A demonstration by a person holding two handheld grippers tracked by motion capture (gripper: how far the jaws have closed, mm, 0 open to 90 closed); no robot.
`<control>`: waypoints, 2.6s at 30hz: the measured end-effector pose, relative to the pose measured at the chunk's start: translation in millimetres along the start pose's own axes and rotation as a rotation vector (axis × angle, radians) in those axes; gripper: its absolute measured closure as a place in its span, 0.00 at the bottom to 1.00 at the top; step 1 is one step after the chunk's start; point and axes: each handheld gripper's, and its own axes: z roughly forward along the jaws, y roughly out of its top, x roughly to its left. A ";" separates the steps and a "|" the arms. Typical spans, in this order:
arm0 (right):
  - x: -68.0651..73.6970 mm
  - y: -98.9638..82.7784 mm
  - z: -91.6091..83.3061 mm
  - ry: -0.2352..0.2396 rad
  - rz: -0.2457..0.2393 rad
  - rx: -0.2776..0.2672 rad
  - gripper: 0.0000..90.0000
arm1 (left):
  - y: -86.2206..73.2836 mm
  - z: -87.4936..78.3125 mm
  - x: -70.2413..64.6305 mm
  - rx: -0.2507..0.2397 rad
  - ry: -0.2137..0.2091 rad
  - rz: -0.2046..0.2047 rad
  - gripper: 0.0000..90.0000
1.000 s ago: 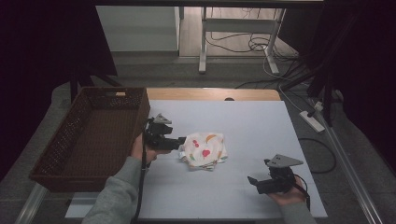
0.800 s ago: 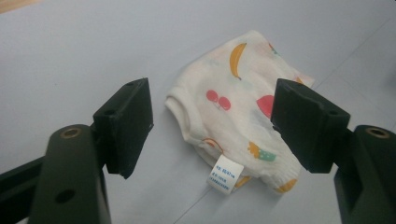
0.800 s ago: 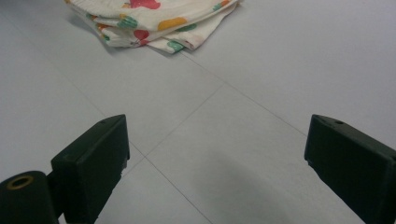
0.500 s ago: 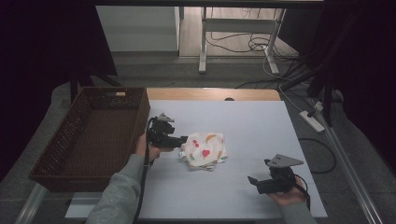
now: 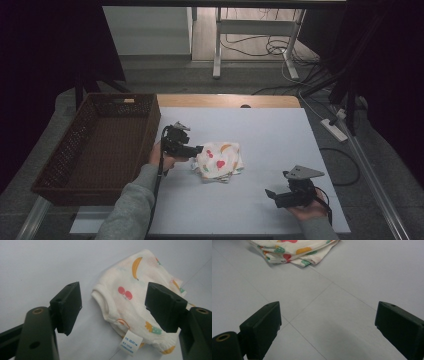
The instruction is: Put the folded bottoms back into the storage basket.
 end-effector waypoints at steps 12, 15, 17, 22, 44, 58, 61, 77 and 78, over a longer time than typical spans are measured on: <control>0.0 -0.2 0.2 0.002 -0.004 0.004 0.09 | 2.4 15.5 0.8 0.022 -0.002 0.008 0.31; -0.2 -0.2 0.3 0.001 -0.002 0.005 0.09 | 2.7 21.5 1.8 0.033 -0.008 0.007 0.30; -0.1 -0.3 0.5 0.001 -0.003 0.006 0.09 | 3.0 23.0 1.7 0.035 -0.008 0.007 0.29; -0.3 -0.5 0.4 0.004 0.000 0.003 0.09 | 5.7 30.9 -0.4 0.048 -0.009 0.019 0.27; -1.2 -1.1 1.6 0.012 0.003 0.010 0.09 | 8.1 59.0 -1.9 0.124 -0.042 0.030 0.23; -1.3 -1.3 1.9 0.014 0.002 0.013 0.09 | 3.1 71.2 0.4 0.162 -0.022 0.033 0.22; -1.4 -1.4 1.8 0.014 0.003 0.014 0.09 | 3.1 71.0 -0.3 0.165 -0.011 0.040 0.26; -1.5 -1.8 2.9 0.012 0.002 0.025 0.09 | 0.0 69.1 -5.6 0.139 -0.073 0.073 0.81; -1.6 -1.8 2.9 0.012 0.002 0.026 0.09 | -0.1 68.9 -5.7 0.139 -0.073 0.075 0.82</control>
